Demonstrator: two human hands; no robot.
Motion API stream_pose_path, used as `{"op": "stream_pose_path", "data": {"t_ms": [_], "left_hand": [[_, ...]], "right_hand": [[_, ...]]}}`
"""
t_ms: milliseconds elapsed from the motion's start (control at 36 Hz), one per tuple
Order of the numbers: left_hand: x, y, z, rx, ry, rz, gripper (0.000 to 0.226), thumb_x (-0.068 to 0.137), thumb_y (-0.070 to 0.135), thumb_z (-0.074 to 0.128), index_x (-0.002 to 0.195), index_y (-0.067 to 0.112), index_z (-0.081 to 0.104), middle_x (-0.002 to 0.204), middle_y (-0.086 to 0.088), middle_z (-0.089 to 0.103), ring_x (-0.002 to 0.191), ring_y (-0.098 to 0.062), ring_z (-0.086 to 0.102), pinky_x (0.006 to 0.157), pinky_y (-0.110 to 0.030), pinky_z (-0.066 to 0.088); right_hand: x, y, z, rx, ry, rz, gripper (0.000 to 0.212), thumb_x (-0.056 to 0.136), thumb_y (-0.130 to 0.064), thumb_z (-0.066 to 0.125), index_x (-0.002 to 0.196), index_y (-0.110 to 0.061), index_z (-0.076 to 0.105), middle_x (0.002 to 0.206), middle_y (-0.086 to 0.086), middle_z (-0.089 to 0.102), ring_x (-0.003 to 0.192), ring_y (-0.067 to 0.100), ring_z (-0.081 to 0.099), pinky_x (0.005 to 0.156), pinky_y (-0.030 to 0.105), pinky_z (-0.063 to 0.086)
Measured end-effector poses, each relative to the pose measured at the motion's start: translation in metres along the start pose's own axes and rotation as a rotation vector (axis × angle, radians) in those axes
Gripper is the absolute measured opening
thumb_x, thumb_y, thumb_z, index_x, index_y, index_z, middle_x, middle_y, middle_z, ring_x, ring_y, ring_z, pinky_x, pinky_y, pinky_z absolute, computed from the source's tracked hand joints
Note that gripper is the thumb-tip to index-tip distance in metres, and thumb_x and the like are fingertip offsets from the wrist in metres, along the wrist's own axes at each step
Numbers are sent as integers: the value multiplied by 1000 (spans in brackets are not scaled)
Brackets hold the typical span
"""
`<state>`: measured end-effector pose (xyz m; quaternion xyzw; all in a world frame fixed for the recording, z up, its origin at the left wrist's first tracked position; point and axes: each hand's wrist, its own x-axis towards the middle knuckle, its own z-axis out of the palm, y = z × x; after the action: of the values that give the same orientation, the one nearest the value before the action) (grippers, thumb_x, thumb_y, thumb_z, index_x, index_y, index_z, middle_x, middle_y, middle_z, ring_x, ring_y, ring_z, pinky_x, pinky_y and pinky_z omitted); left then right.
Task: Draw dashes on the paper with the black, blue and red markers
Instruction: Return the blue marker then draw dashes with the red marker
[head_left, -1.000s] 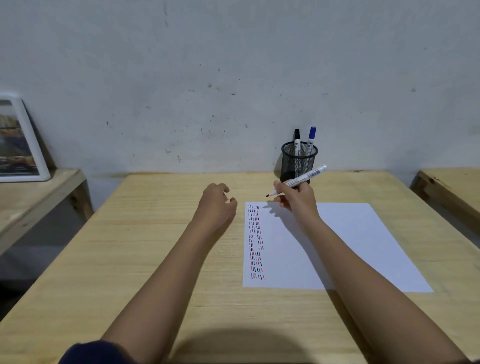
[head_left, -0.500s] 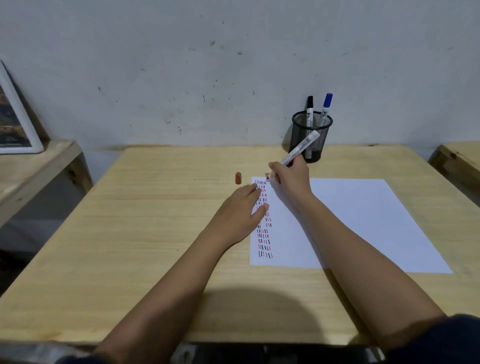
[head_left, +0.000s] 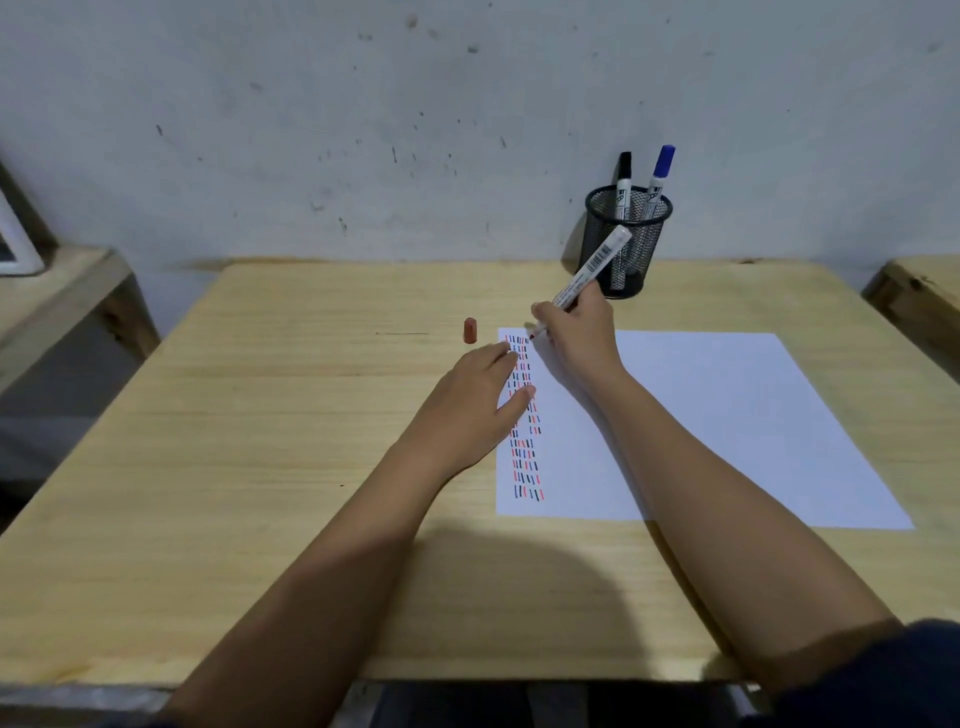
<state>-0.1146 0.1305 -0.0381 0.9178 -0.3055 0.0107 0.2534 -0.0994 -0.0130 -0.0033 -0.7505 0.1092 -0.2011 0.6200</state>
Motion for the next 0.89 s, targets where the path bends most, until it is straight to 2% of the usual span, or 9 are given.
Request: {"op": "stream_pose_path", "data": {"t_ms": [56, 139, 278, 333, 444, 583, 694, 778, 889], "left_hand": [[-1, 1, -1, 2, 1, -3, 47, 96, 39, 40, 133, 9, 45, 146, -4, 41, 137, -20, 33, 111, -33, 31], [-1, 3, -2, 2, -1, -12, 50, 97, 37, 40, 139, 10, 40, 151, -3, 35, 139, -17, 28, 111, -29, 26], [0, 2, -1, 4, 7, -7, 47, 96, 38, 41, 132, 8, 46, 144, -4, 42, 135, -19, 35, 108, -31, 33], [0, 2, -1, 7, 9, -6, 46, 96, 38, 41, 130, 8, 47, 142, -4, 44, 134, -20, 36, 108, -33, 34], [0, 3, -2, 2, 17, -2, 48, 96, 37, 42, 135, 8, 44, 148, -4, 38, 137, -17, 31, 109, -29, 29], [0, 2, -2, 2, 22, 1, 48, 95, 38, 42, 133, 8, 45, 146, -4, 41, 136, -18, 33, 109, -31, 31], [-1, 3, -2, -5, 26, -1, 48, 96, 37, 42, 135, 9, 44, 147, -3, 40, 137, -18, 32, 107, -29, 29], [0, 3, -2, -4, 39, 18, 46, 96, 38, 42, 132, 9, 47, 143, -2, 43, 135, -19, 35, 105, -29, 32], [-1, 6, -7, -132, 105, -12, 41, 93, 31, 51, 128, 9, 51, 132, 0, 48, 126, -14, 39, 98, -20, 33]], "right_hand": [[-1, -1, 0, -6, -1, -9, 21, 85, 3, 55, 87, -5, 36, 65, 2, 33, 51, 7, 36, 39, 5, 33], [-2, -3, 0, 3, -8, -13, 20, 85, 5, 55, 87, -5, 36, 65, 2, 33, 49, 5, 36, 39, 5, 34], [-2, -3, 1, 0, -14, -14, 21, 85, 5, 55, 86, -6, 36, 65, 2, 33, 46, 1, 39, 39, 4, 33], [-1, -2, 1, -23, -12, -14, 25, 85, 3, 56, 79, -9, 35, 65, 2, 34, 52, 7, 37, 39, 4, 34], [1, 0, 2, -46, -12, -6, 34, 84, 3, 55, 68, -16, 31, 64, 1, 34, 52, 8, 35, 39, 5, 34], [3, 3, 1, -58, -19, -9, 35, 82, 3, 54, 67, -16, 30, 62, -1, 33, 38, -4, 37, 37, 6, 30], [3, 2, 0, -61, -8, -6, 35, 82, 3, 55, 67, -17, 30, 63, -1, 34, 46, 1, 36, 38, 6, 31], [2, 3, 0, 55, 7, 31, 31, 84, 4, 54, 71, -17, 35, 69, 2, 37, 49, 4, 42, 40, 6, 37], [2, -1, -4, 260, 73, 108, 22, 86, -1, 58, 96, -8, 40, 74, 9, 47, 40, -2, 48, 40, 8, 38]]}}
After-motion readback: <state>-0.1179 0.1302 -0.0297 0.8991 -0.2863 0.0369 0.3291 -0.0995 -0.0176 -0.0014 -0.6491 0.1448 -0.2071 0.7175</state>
